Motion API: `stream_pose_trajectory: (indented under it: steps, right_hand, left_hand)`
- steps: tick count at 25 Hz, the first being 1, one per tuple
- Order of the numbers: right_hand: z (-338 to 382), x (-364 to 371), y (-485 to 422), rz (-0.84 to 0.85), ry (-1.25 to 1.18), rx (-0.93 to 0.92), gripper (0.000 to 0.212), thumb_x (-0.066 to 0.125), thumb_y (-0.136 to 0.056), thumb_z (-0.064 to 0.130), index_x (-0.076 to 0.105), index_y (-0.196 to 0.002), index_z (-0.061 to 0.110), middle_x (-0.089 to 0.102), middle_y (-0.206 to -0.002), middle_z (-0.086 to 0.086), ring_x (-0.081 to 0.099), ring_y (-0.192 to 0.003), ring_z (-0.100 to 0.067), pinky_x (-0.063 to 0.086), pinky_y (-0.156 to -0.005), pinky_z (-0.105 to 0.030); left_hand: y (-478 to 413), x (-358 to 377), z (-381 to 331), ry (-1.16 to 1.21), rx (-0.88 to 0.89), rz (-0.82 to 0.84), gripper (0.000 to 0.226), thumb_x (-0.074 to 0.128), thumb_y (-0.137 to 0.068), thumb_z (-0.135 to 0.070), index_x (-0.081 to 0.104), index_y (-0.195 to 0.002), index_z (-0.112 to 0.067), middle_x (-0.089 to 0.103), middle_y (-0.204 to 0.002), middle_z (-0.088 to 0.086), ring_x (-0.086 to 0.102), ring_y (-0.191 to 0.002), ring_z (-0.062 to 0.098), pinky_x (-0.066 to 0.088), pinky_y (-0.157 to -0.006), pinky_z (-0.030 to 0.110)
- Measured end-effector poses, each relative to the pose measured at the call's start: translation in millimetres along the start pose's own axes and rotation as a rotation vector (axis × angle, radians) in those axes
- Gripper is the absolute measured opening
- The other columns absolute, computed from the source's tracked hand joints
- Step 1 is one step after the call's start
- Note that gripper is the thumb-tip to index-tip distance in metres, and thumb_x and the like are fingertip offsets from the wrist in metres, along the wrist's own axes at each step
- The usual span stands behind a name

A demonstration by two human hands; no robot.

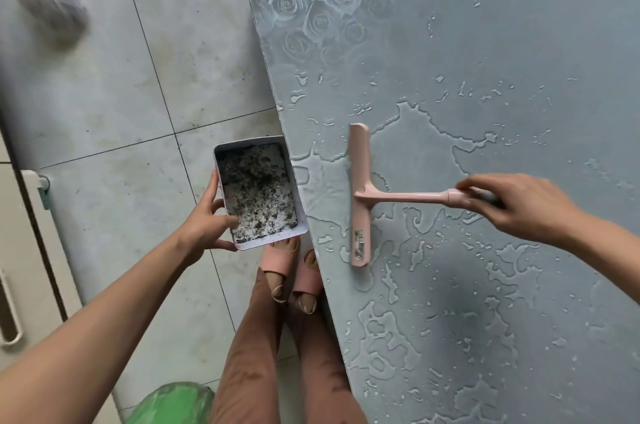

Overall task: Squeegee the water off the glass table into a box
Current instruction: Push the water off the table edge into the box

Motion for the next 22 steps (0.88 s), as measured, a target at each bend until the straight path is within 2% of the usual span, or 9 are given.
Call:
stream_pose_trajectory:
  steps: [2,4,6,8,12,15,18,22]
  right_hand:
    - [21.3,8.1,-15.4,0.018,-0.007,-0.044,0.033,0.045,-0.087,0.058,0.061,-0.107,0.037,0.069,-0.097,0.008,0.063,-0.089,-0.025,0.036,-0.061,-0.030]
    - [27.1,6.1,-17.7,-0.006,-0.006,-0.084,0.040,0.039,-0.084,0.063,0.062,-0.105,0.037,0.069,-0.095,0.009,0.062,-0.086,-0.025,0.037,-0.060,-0.030]
    - [18.5,-3.5,-8.7,-0.048,-0.026,-0.078,0.049,0.033,-0.078,0.070,0.062,-0.101,0.039,0.067,-0.086,0.013,0.059,-0.074,-0.023,0.037,-0.056,-0.029]
    - [5.6,-14.9,5.0,-0.065,-0.027,-0.039,0.048,0.032,-0.077,0.072,0.062,-0.099,0.041,0.067,-0.083,0.014,0.056,-0.066,-0.021,0.037,-0.053,-0.028]
    - [5.8,-11.8,5.3,-0.092,-0.007,-0.060,0.055,0.032,-0.078,0.067,0.065,-0.104,0.033,0.071,-0.098,0.008,0.066,-0.083,-0.026,0.041,-0.057,-0.030]
    - [46.9,4.6,-26.4,-0.073,-0.020,-0.138,0.041,0.042,-0.087,0.059,0.064,-0.107,0.032,0.070,-0.100,0.007,0.064,-0.088,-0.026,0.039,-0.059,-0.030]
    - [75.1,1.7,-44.3,-0.101,-0.004,-0.215,0.030,0.046,-0.090,0.052,0.063,-0.105,0.033,0.069,-0.095,0.009,0.064,-0.085,-0.025,0.037,-0.056,-0.029]
    - [46.5,-28.3,-22.8,-0.146,0.074,-0.171,0.033,0.040,-0.087,0.058,0.063,-0.099,0.037,0.068,-0.086,0.010,0.065,-0.076,-0.025,0.039,-0.052,-0.027]
  left_hand:
    - [-0.1,-0.2,1.1,0.002,-0.005,0.004,0.105,0.047,-0.084,0.017,0.007,-0.142,-0.061,0.039,-0.131,-0.005,0.054,-0.113,0.028,0.060,-0.060,0.044]
    - [-0.1,1.1,0.9,0.010,-0.003,0.008,0.105,0.047,-0.084,0.017,0.007,-0.142,-0.060,0.039,-0.130,-0.005,0.055,-0.112,0.027,0.060,-0.061,0.044]
    - [-0.1,-0.3,0.3,0.014,-0.002,0.012,0.105,0.047,-0.084,0.017,0.007,-0.142,-0.060,0.040,-0.132,-0.005,0.055,-0.113,0.028,0.060,-0.063,0.045]
    - [0.8,-1.0,-0.1,0.014,-0.004,0.018,0.105,0.047,-0.084,0.017,0.006,-0.143,-0.060,0.039,-0.134,-0.005,0.054,-0.115,0.029,0.060,-0.066,0.047]
    - [3.5,1.3,-2.5,0.013,0.002,0.019,0.105,0.047,-0.084,0.018,0.005,-0.144,-0.058,0.042,-0.135,-0.002,0.056,-0.114,0.030,0.058,-0.072,0.051]
    - [5.3,2.4,-2.4,0.009,0.008,0.014,0.105,0.046,-0.084,0.017,0.005,-0.144,-0.057,0.042,-0.140,0.000,0.056,-0.114,0.030,0.058,-0.073,0.052]
    - [4.8,1.5,-0.8,0.007,0.013,0.004,0.104,0.047,-0.084,0.017,0.005,-0.144,-0.057,0.042,-0.141,0.002,0.056,-0.114,0.029,0.058,-0.073,0.053]
    - [3.0,0.3,0.0,0.009,0.010,0.005,0.105,0.047,-0.083,0.017,0.006,-0.144,-0.058,0.045,-0.136,0.002,0.057,-0.111,0.029,0.057,-0.072,0.054]
Point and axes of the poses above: each hand's wrist, its own y-axis away from the middle knuckle, its own x-axis out of the palm, z = x × y, the point moved 2 cm from there along -y, towards the middle knuckle
